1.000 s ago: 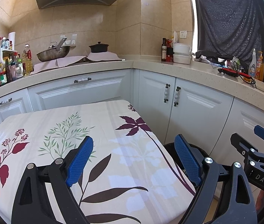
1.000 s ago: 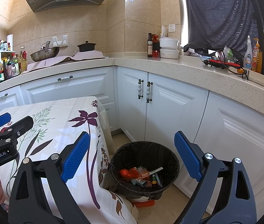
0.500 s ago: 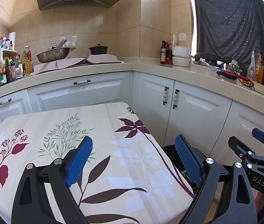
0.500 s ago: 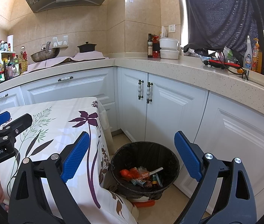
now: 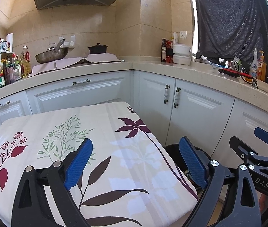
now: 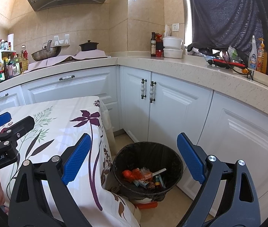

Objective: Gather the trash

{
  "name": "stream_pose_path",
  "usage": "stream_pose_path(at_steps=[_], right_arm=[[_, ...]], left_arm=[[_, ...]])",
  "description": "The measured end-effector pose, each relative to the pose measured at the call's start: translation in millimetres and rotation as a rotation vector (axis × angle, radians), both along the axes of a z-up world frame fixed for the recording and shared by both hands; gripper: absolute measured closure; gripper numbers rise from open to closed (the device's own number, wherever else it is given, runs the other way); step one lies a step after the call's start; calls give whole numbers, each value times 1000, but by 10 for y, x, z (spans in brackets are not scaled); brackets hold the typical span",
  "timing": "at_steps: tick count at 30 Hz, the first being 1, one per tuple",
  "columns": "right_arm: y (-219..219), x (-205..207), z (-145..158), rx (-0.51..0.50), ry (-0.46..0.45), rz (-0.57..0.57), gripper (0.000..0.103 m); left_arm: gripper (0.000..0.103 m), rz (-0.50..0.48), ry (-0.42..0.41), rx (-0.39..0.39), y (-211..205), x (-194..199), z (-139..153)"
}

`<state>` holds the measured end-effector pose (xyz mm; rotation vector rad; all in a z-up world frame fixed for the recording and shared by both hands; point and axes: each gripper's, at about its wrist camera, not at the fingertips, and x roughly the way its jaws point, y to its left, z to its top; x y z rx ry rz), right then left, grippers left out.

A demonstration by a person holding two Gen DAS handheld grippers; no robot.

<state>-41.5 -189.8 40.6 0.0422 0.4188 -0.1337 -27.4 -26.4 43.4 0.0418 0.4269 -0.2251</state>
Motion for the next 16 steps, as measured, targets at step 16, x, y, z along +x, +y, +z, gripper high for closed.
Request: stream_pose_path(at_steps=[16], right_arm=[[170, 209, -25, 8, 28, 67, 11]], left_arm=[[11, 105, 97, 3, 226, 269, -148]])
